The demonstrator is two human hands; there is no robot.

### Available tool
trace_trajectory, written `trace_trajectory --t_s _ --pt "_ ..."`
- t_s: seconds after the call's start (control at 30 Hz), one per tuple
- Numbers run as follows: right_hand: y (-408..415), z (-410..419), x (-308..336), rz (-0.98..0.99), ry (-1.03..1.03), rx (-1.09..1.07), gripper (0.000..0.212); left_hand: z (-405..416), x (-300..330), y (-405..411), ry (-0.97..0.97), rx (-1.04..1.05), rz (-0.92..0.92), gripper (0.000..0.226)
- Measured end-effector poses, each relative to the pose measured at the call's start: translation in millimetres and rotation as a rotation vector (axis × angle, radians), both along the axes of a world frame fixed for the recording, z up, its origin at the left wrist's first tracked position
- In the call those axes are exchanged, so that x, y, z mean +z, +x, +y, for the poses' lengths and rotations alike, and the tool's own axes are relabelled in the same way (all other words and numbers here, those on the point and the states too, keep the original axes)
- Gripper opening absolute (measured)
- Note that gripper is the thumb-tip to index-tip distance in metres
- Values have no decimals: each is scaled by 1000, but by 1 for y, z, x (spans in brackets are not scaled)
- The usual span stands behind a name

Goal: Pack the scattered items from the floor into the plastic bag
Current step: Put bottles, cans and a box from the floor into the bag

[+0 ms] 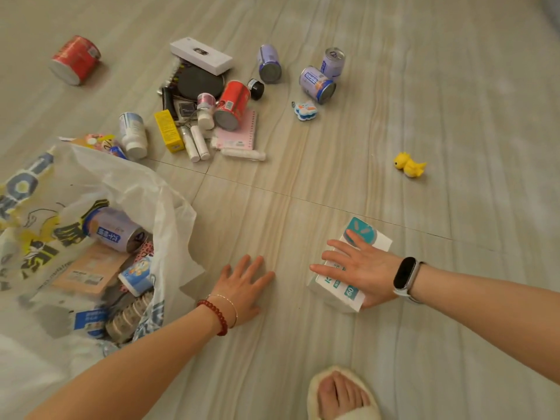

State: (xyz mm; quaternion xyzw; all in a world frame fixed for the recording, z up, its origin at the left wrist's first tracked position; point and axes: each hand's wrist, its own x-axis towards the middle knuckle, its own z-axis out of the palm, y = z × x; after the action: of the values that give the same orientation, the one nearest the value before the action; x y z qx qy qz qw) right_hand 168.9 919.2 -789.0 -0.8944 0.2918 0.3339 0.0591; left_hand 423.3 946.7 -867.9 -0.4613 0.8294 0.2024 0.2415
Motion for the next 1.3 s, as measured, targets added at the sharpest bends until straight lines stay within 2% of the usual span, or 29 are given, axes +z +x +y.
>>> trace_trajectory --t_s 0.1,0.23,0.27,0.33,0.43,0.47,0.53,0.6,0.63,0.67,0.73,0.8,0.87,0.97,1.07,1.17,1.23,1.3 --pt "9 1 -6 -131 -70 -111 90 -2 15 12 -109 31 25 54" --pt "40 -10 8 -311 -33 -375 88 -12 55 43 -467 115 183 33" --pt "51 -14 17 -371 -20 -446 88 -14 68 55 -528 179 227 27" --pt "79 -22 39 -538 -7 -567 89 -13 93 79 -663 331 306 33" --pt "130 -33 73 -859 66 -673 88 -4 120 124 -918 578 277 31" --pt "148 -35 83 -999 126 -701 85 -1 125 140 -943 692 258 34" --pt "189 -36 101 -1251 302 -739 66 6 131 171 -861 964 198 48" --pt "231 -35 106 -1394 417 -773 49 15 129 201 -709 1198 117 64" --pt "253 -33 104 -1418 438 -791 49 22 126 214 -622 1306 111 68" --pt "274 -30 100 -1409 446 -805 58 30 122 226 -535 1408 151 67" --pt "312 -23 90 -1261 396 -825 84 46 114 243 -422 1540 315 50" --pt "340 -15 78 -996 286 -814 95 59 111 254 -449 1568 420 28" --pt "360 -7 66 -824 183 -757 96 62 114 263 -527 1595 481 23" --pt "381 -3 50 -815 136 -671 81 55 119 274 -671 1621 548 22" --pt "387 0 41 -936 158 -445 57 44 121 278 -751 1647 633 21" --pt "368 -3 32 -1090 -134 -67 41 35 118 276 -768 1620 661 20" --pt "347 -17 24 -1047 -332 71 44 33 115 275 -779 1581 642 21" --pt "327 -37 22 -937 -427 -66 57 32 109 275 -799 1528 599 23"
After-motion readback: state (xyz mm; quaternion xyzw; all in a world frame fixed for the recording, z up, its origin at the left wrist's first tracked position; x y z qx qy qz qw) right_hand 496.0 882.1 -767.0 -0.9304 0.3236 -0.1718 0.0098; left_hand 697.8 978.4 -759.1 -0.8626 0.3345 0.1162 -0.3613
